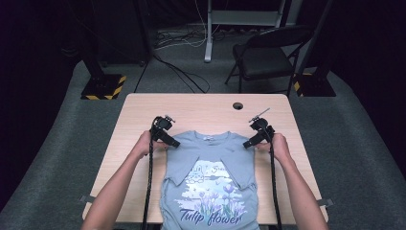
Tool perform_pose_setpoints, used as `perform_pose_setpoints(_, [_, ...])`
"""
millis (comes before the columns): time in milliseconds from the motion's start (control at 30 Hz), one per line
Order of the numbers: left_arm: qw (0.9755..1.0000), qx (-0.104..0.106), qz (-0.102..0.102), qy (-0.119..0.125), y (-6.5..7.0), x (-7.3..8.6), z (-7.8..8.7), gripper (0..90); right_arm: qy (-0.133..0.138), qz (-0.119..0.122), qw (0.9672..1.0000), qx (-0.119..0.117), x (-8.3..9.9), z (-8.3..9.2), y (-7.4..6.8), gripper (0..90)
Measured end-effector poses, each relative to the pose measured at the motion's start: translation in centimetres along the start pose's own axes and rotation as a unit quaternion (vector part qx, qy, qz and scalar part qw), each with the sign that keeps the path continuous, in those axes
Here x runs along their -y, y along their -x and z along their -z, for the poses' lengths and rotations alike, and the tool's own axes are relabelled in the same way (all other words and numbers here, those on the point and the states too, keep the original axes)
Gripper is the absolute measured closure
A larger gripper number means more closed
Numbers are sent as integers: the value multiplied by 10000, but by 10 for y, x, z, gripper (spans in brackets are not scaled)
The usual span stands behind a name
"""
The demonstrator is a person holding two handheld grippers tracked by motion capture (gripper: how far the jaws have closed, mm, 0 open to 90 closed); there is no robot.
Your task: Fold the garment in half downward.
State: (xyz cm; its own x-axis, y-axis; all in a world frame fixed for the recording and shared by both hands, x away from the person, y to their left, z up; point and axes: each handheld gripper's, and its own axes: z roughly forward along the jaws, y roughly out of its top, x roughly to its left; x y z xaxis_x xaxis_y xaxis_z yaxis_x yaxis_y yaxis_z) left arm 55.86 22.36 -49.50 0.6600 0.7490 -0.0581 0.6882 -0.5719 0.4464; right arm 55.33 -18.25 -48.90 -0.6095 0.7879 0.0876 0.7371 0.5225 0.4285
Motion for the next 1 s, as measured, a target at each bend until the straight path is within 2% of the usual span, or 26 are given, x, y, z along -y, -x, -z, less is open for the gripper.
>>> perform_pose_setpoints(233, [9998, -77, -191, -45, 0, 0, -1, 253, -220, 64, 9997, -123, -1, -4, -1, 229])
perform_pose_setpoints(400, [9995, -67, -310, -6, 2, 1, 0, 330, -268, 217, 9994, 36, -1, -2, -2, 339])
perform_pose_setpoints(500, [9992, -22, -393, 19, 5, 1, 2, 397, -358, 394, 9985, 108, -1, -1, -5, 408])
perform_pose_setpoints(633, [9989, 34, -466, 47, 8, 2, 3, 489, -432, 500, 9977, 120, -2, 0, -9, 472])
perform_pose_setpoints(900, [9980, 173, -590, 118, 12, 5, 4, 639, -438, 613, 9972, 17, -2, 0, -13, 617])
perform_pose_setpoints(1000, [9982, 209, -548, 149, 12, 5, 4, 686, -407, 594, 9974, -39, -1, 1, -14, 677])
